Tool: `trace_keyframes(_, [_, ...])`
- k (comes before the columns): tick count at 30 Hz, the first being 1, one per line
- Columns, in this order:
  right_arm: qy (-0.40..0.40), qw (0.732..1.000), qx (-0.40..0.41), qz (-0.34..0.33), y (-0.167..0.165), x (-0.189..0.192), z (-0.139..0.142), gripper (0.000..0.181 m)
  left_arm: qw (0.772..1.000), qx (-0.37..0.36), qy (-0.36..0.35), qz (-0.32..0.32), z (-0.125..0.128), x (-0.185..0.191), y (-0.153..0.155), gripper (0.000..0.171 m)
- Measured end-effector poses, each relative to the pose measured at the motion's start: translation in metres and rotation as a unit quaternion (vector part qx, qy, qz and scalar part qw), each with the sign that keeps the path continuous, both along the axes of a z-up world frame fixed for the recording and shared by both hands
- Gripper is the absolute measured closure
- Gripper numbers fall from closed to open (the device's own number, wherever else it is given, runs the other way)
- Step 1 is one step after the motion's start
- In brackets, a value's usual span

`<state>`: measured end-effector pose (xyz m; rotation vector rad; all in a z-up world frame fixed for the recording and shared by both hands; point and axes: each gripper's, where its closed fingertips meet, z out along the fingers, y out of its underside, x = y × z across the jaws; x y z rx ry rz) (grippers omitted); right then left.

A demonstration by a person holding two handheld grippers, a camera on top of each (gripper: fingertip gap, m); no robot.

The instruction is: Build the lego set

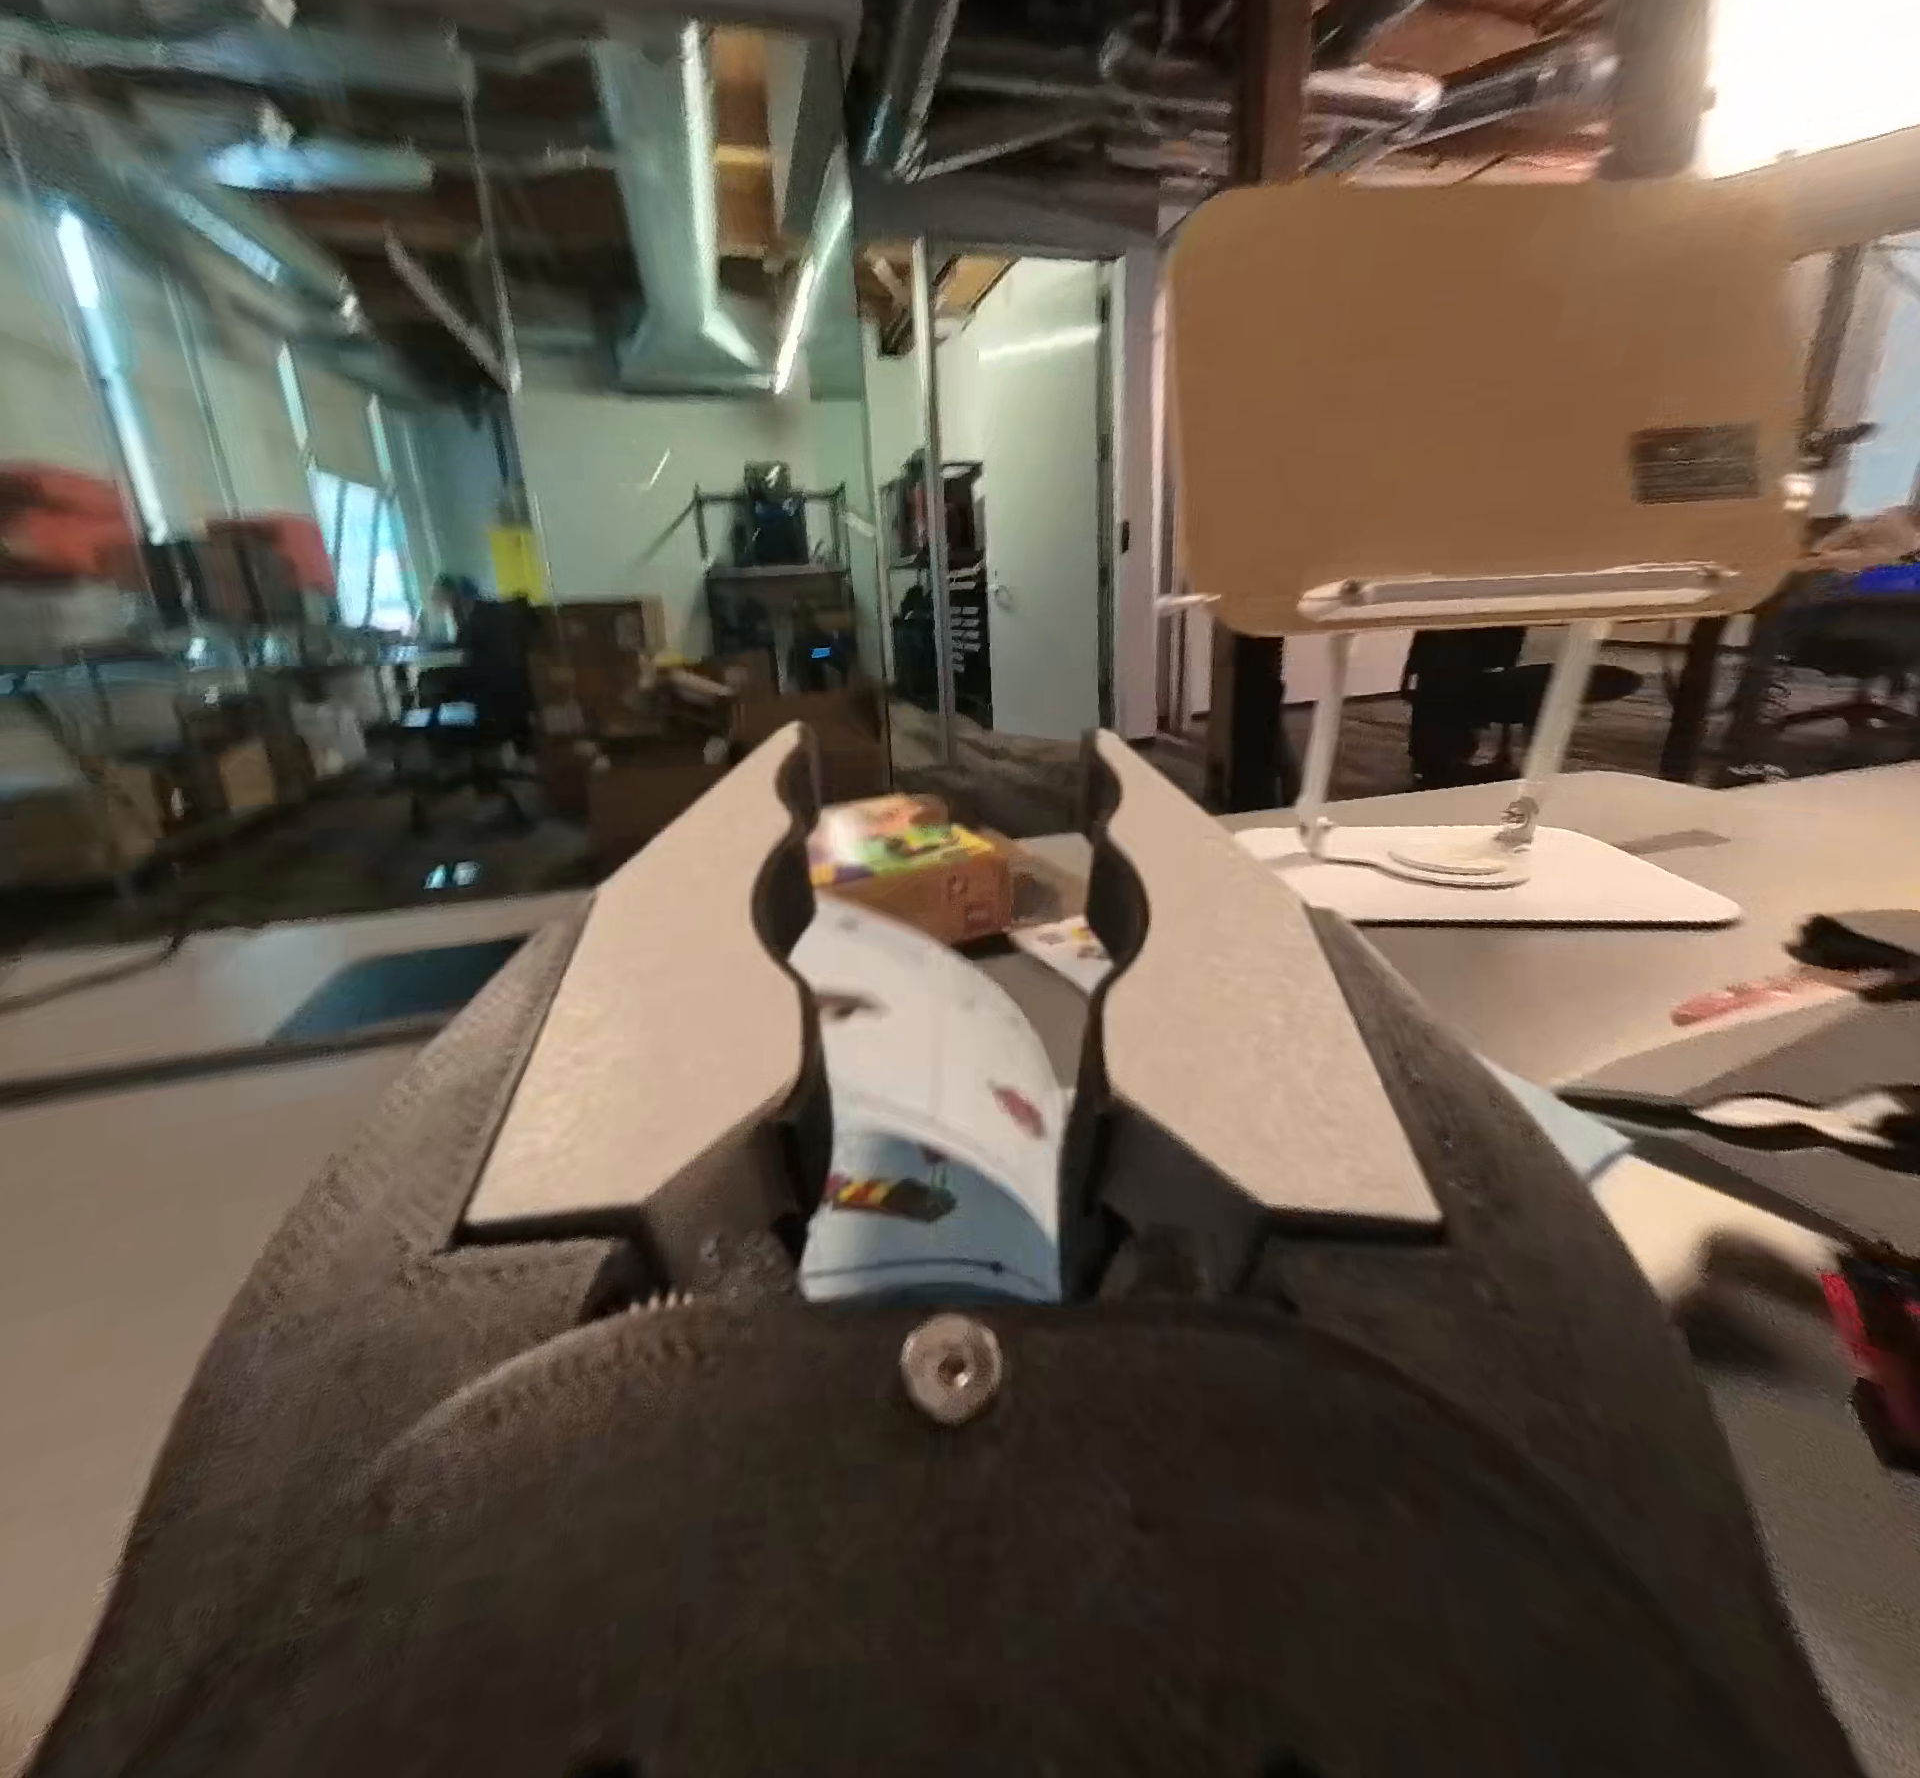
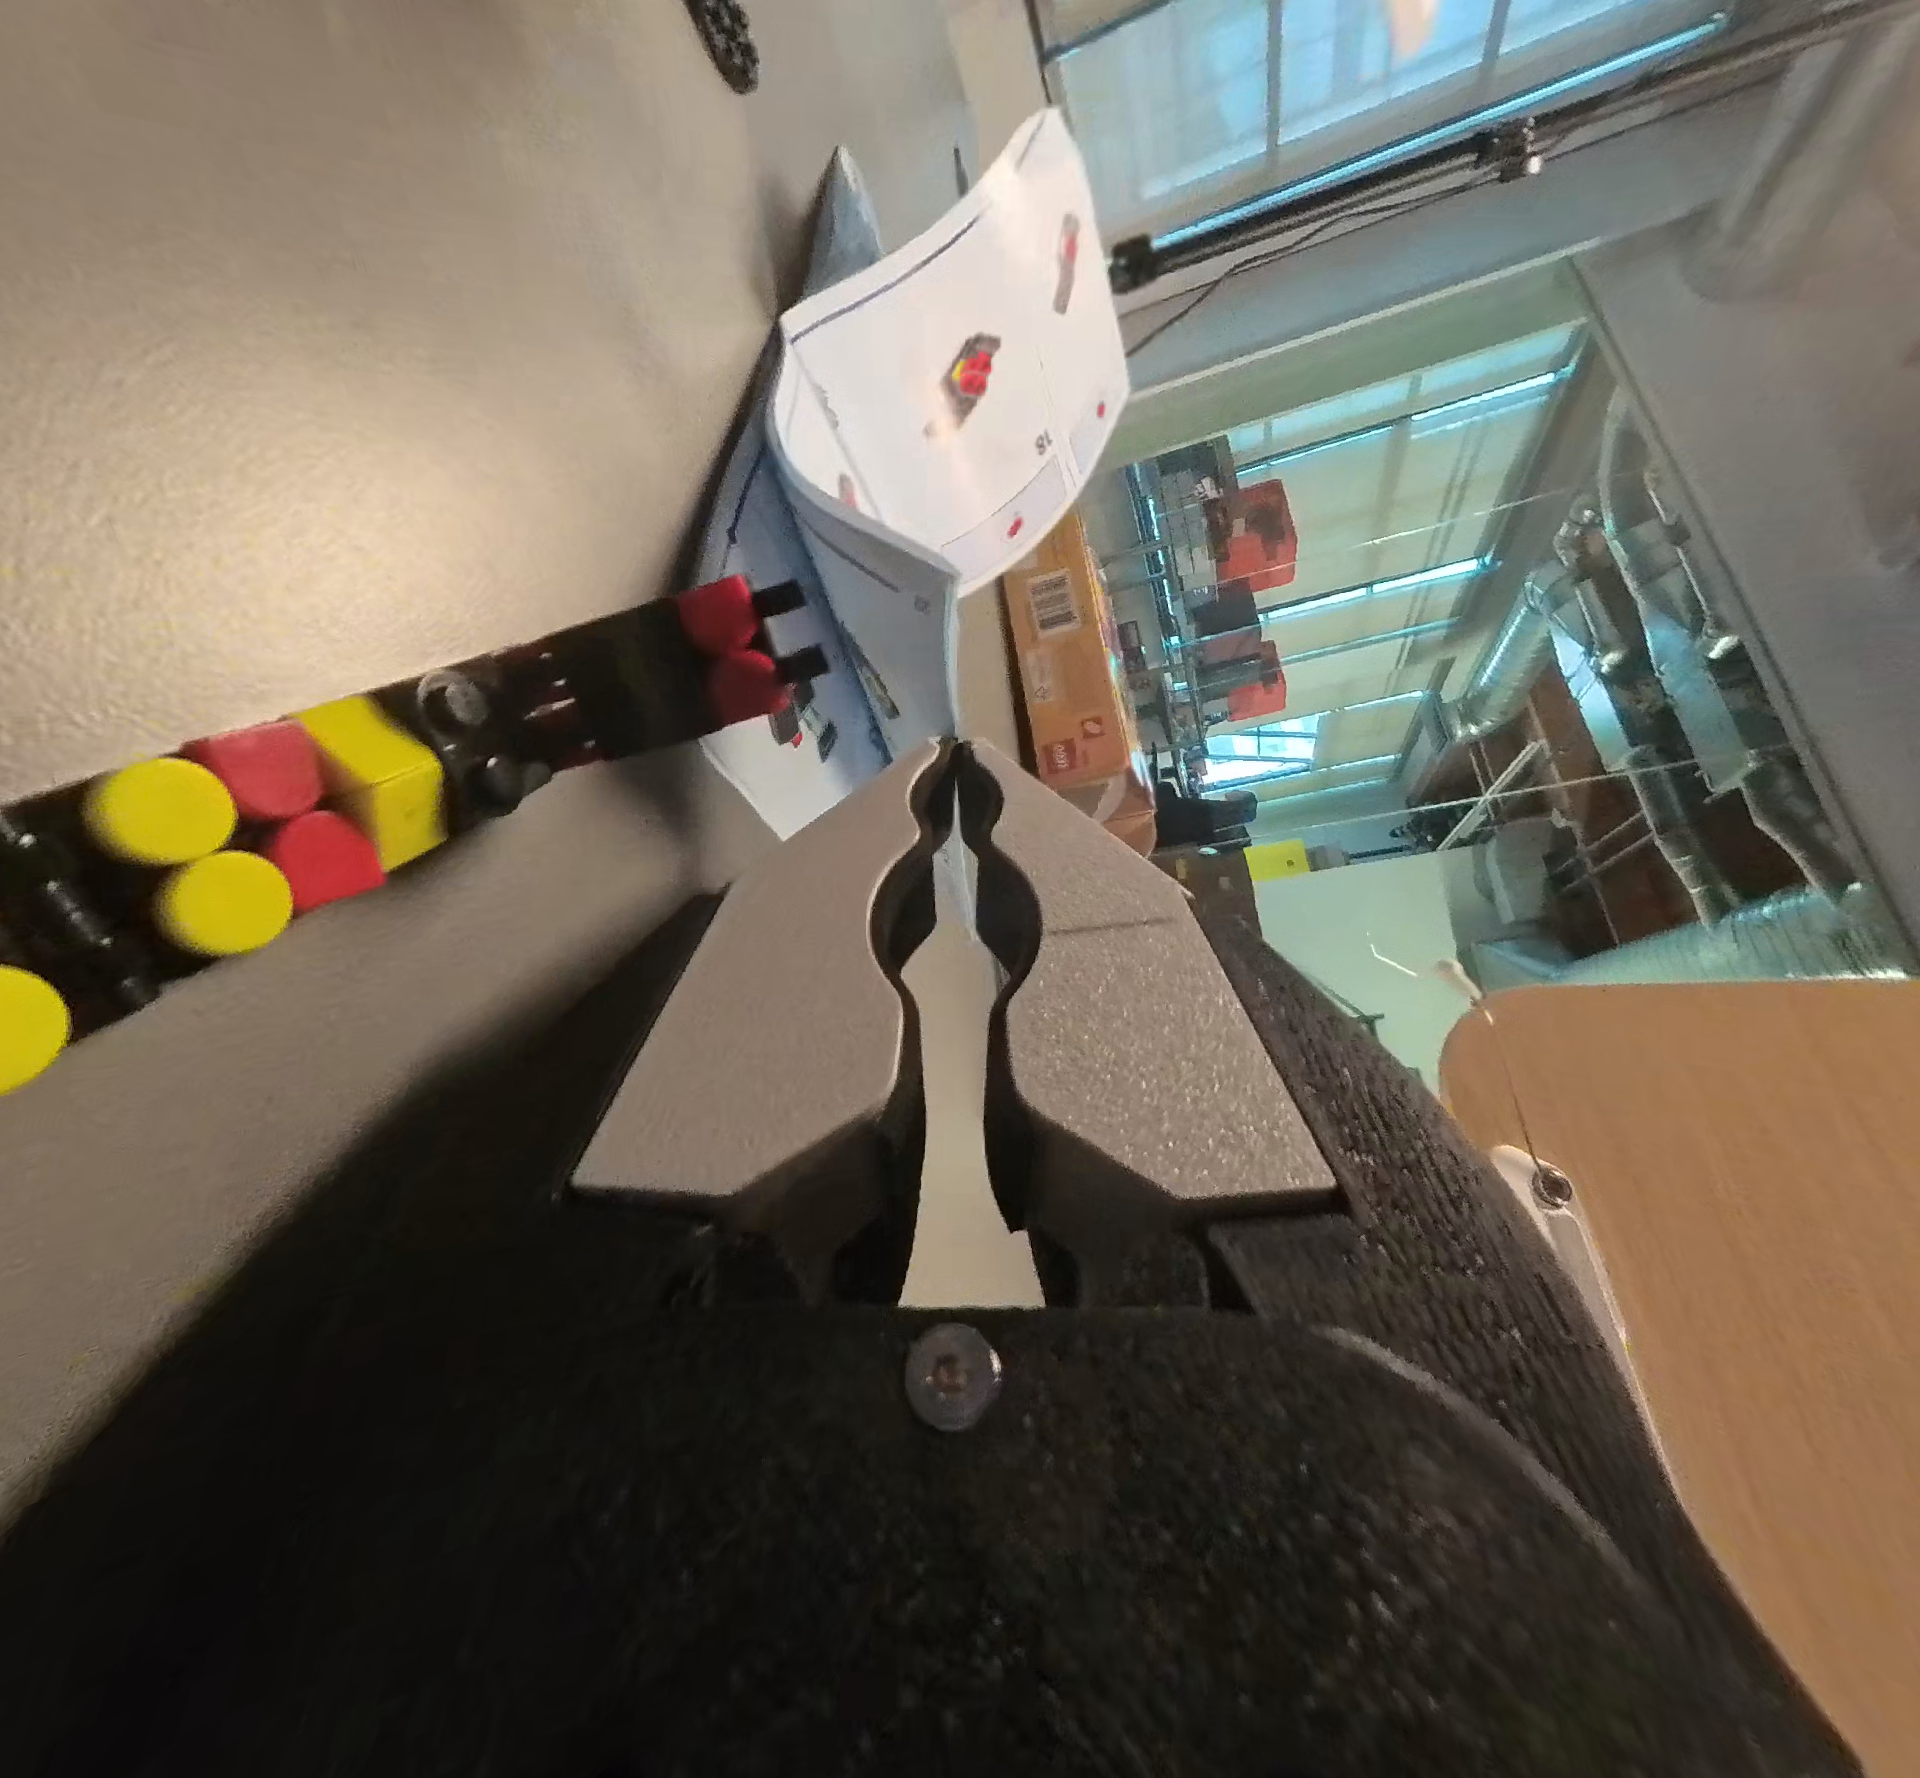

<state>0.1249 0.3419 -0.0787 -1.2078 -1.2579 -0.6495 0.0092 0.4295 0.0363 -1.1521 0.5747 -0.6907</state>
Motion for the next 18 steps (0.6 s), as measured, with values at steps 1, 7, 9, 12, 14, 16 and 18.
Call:
trace_keyframes(1, [-0.003, 1.000, -0.003, 0.001, 0.000, 0.000, -0.001, 0.181, 0.999, 0.026, 0.009, -0.025, 0.003, 0.006, -0.011, 0.122])
trace_keyframes(7, [-0.002, 1.000, -0.010, 0.006, -0.001, 0.000, -0.003, 0.181, 0.911, 0.024, 0.238, -0.335, -0.065, 0.077, -0.092, 0.143])
trace_keyframes(9, [-0.001, 1.000, -0.011, 0.006, -0.001, 0.000, -0.004, 0.181, 0.882, -0.005, 0.296, -0.367, -0.089, 0.086, -0.097, 0.142])
trace_keyframes(12, [-0.002, 1.000, -0.012, 0.007, -0.001, 0.000, -0.004, 0.181, 0.863, -0.009, 0.324, -0.386, -0.097, 0.091, -0.103, 0.144])
trace_keyframes(14, [-0.002, 1.000, -0.013, 0.007, 0.000, 0.000, -0.004, 0.181, 0.856, -0.007, 0.341, -0.389, -0.102, 0.092, -0.105, 0.148])
trace_keyframes(16, [-0.002, 1.000, -0.013, 0.008, -0.001, -0.001, -0.004, 0.181, 0.850, -0.008, 0.353, -0.391, -0.107, 0.091, -0.105, 0.152])
trace_keyframes(18, [-0.004, 1.000, -0.013, 0.009, -0.001, -0.001, -0.004, 0.181, 0.850, -0.013, 0.354, -0.390, -0.107, 0.092, -0.104, 0.157])
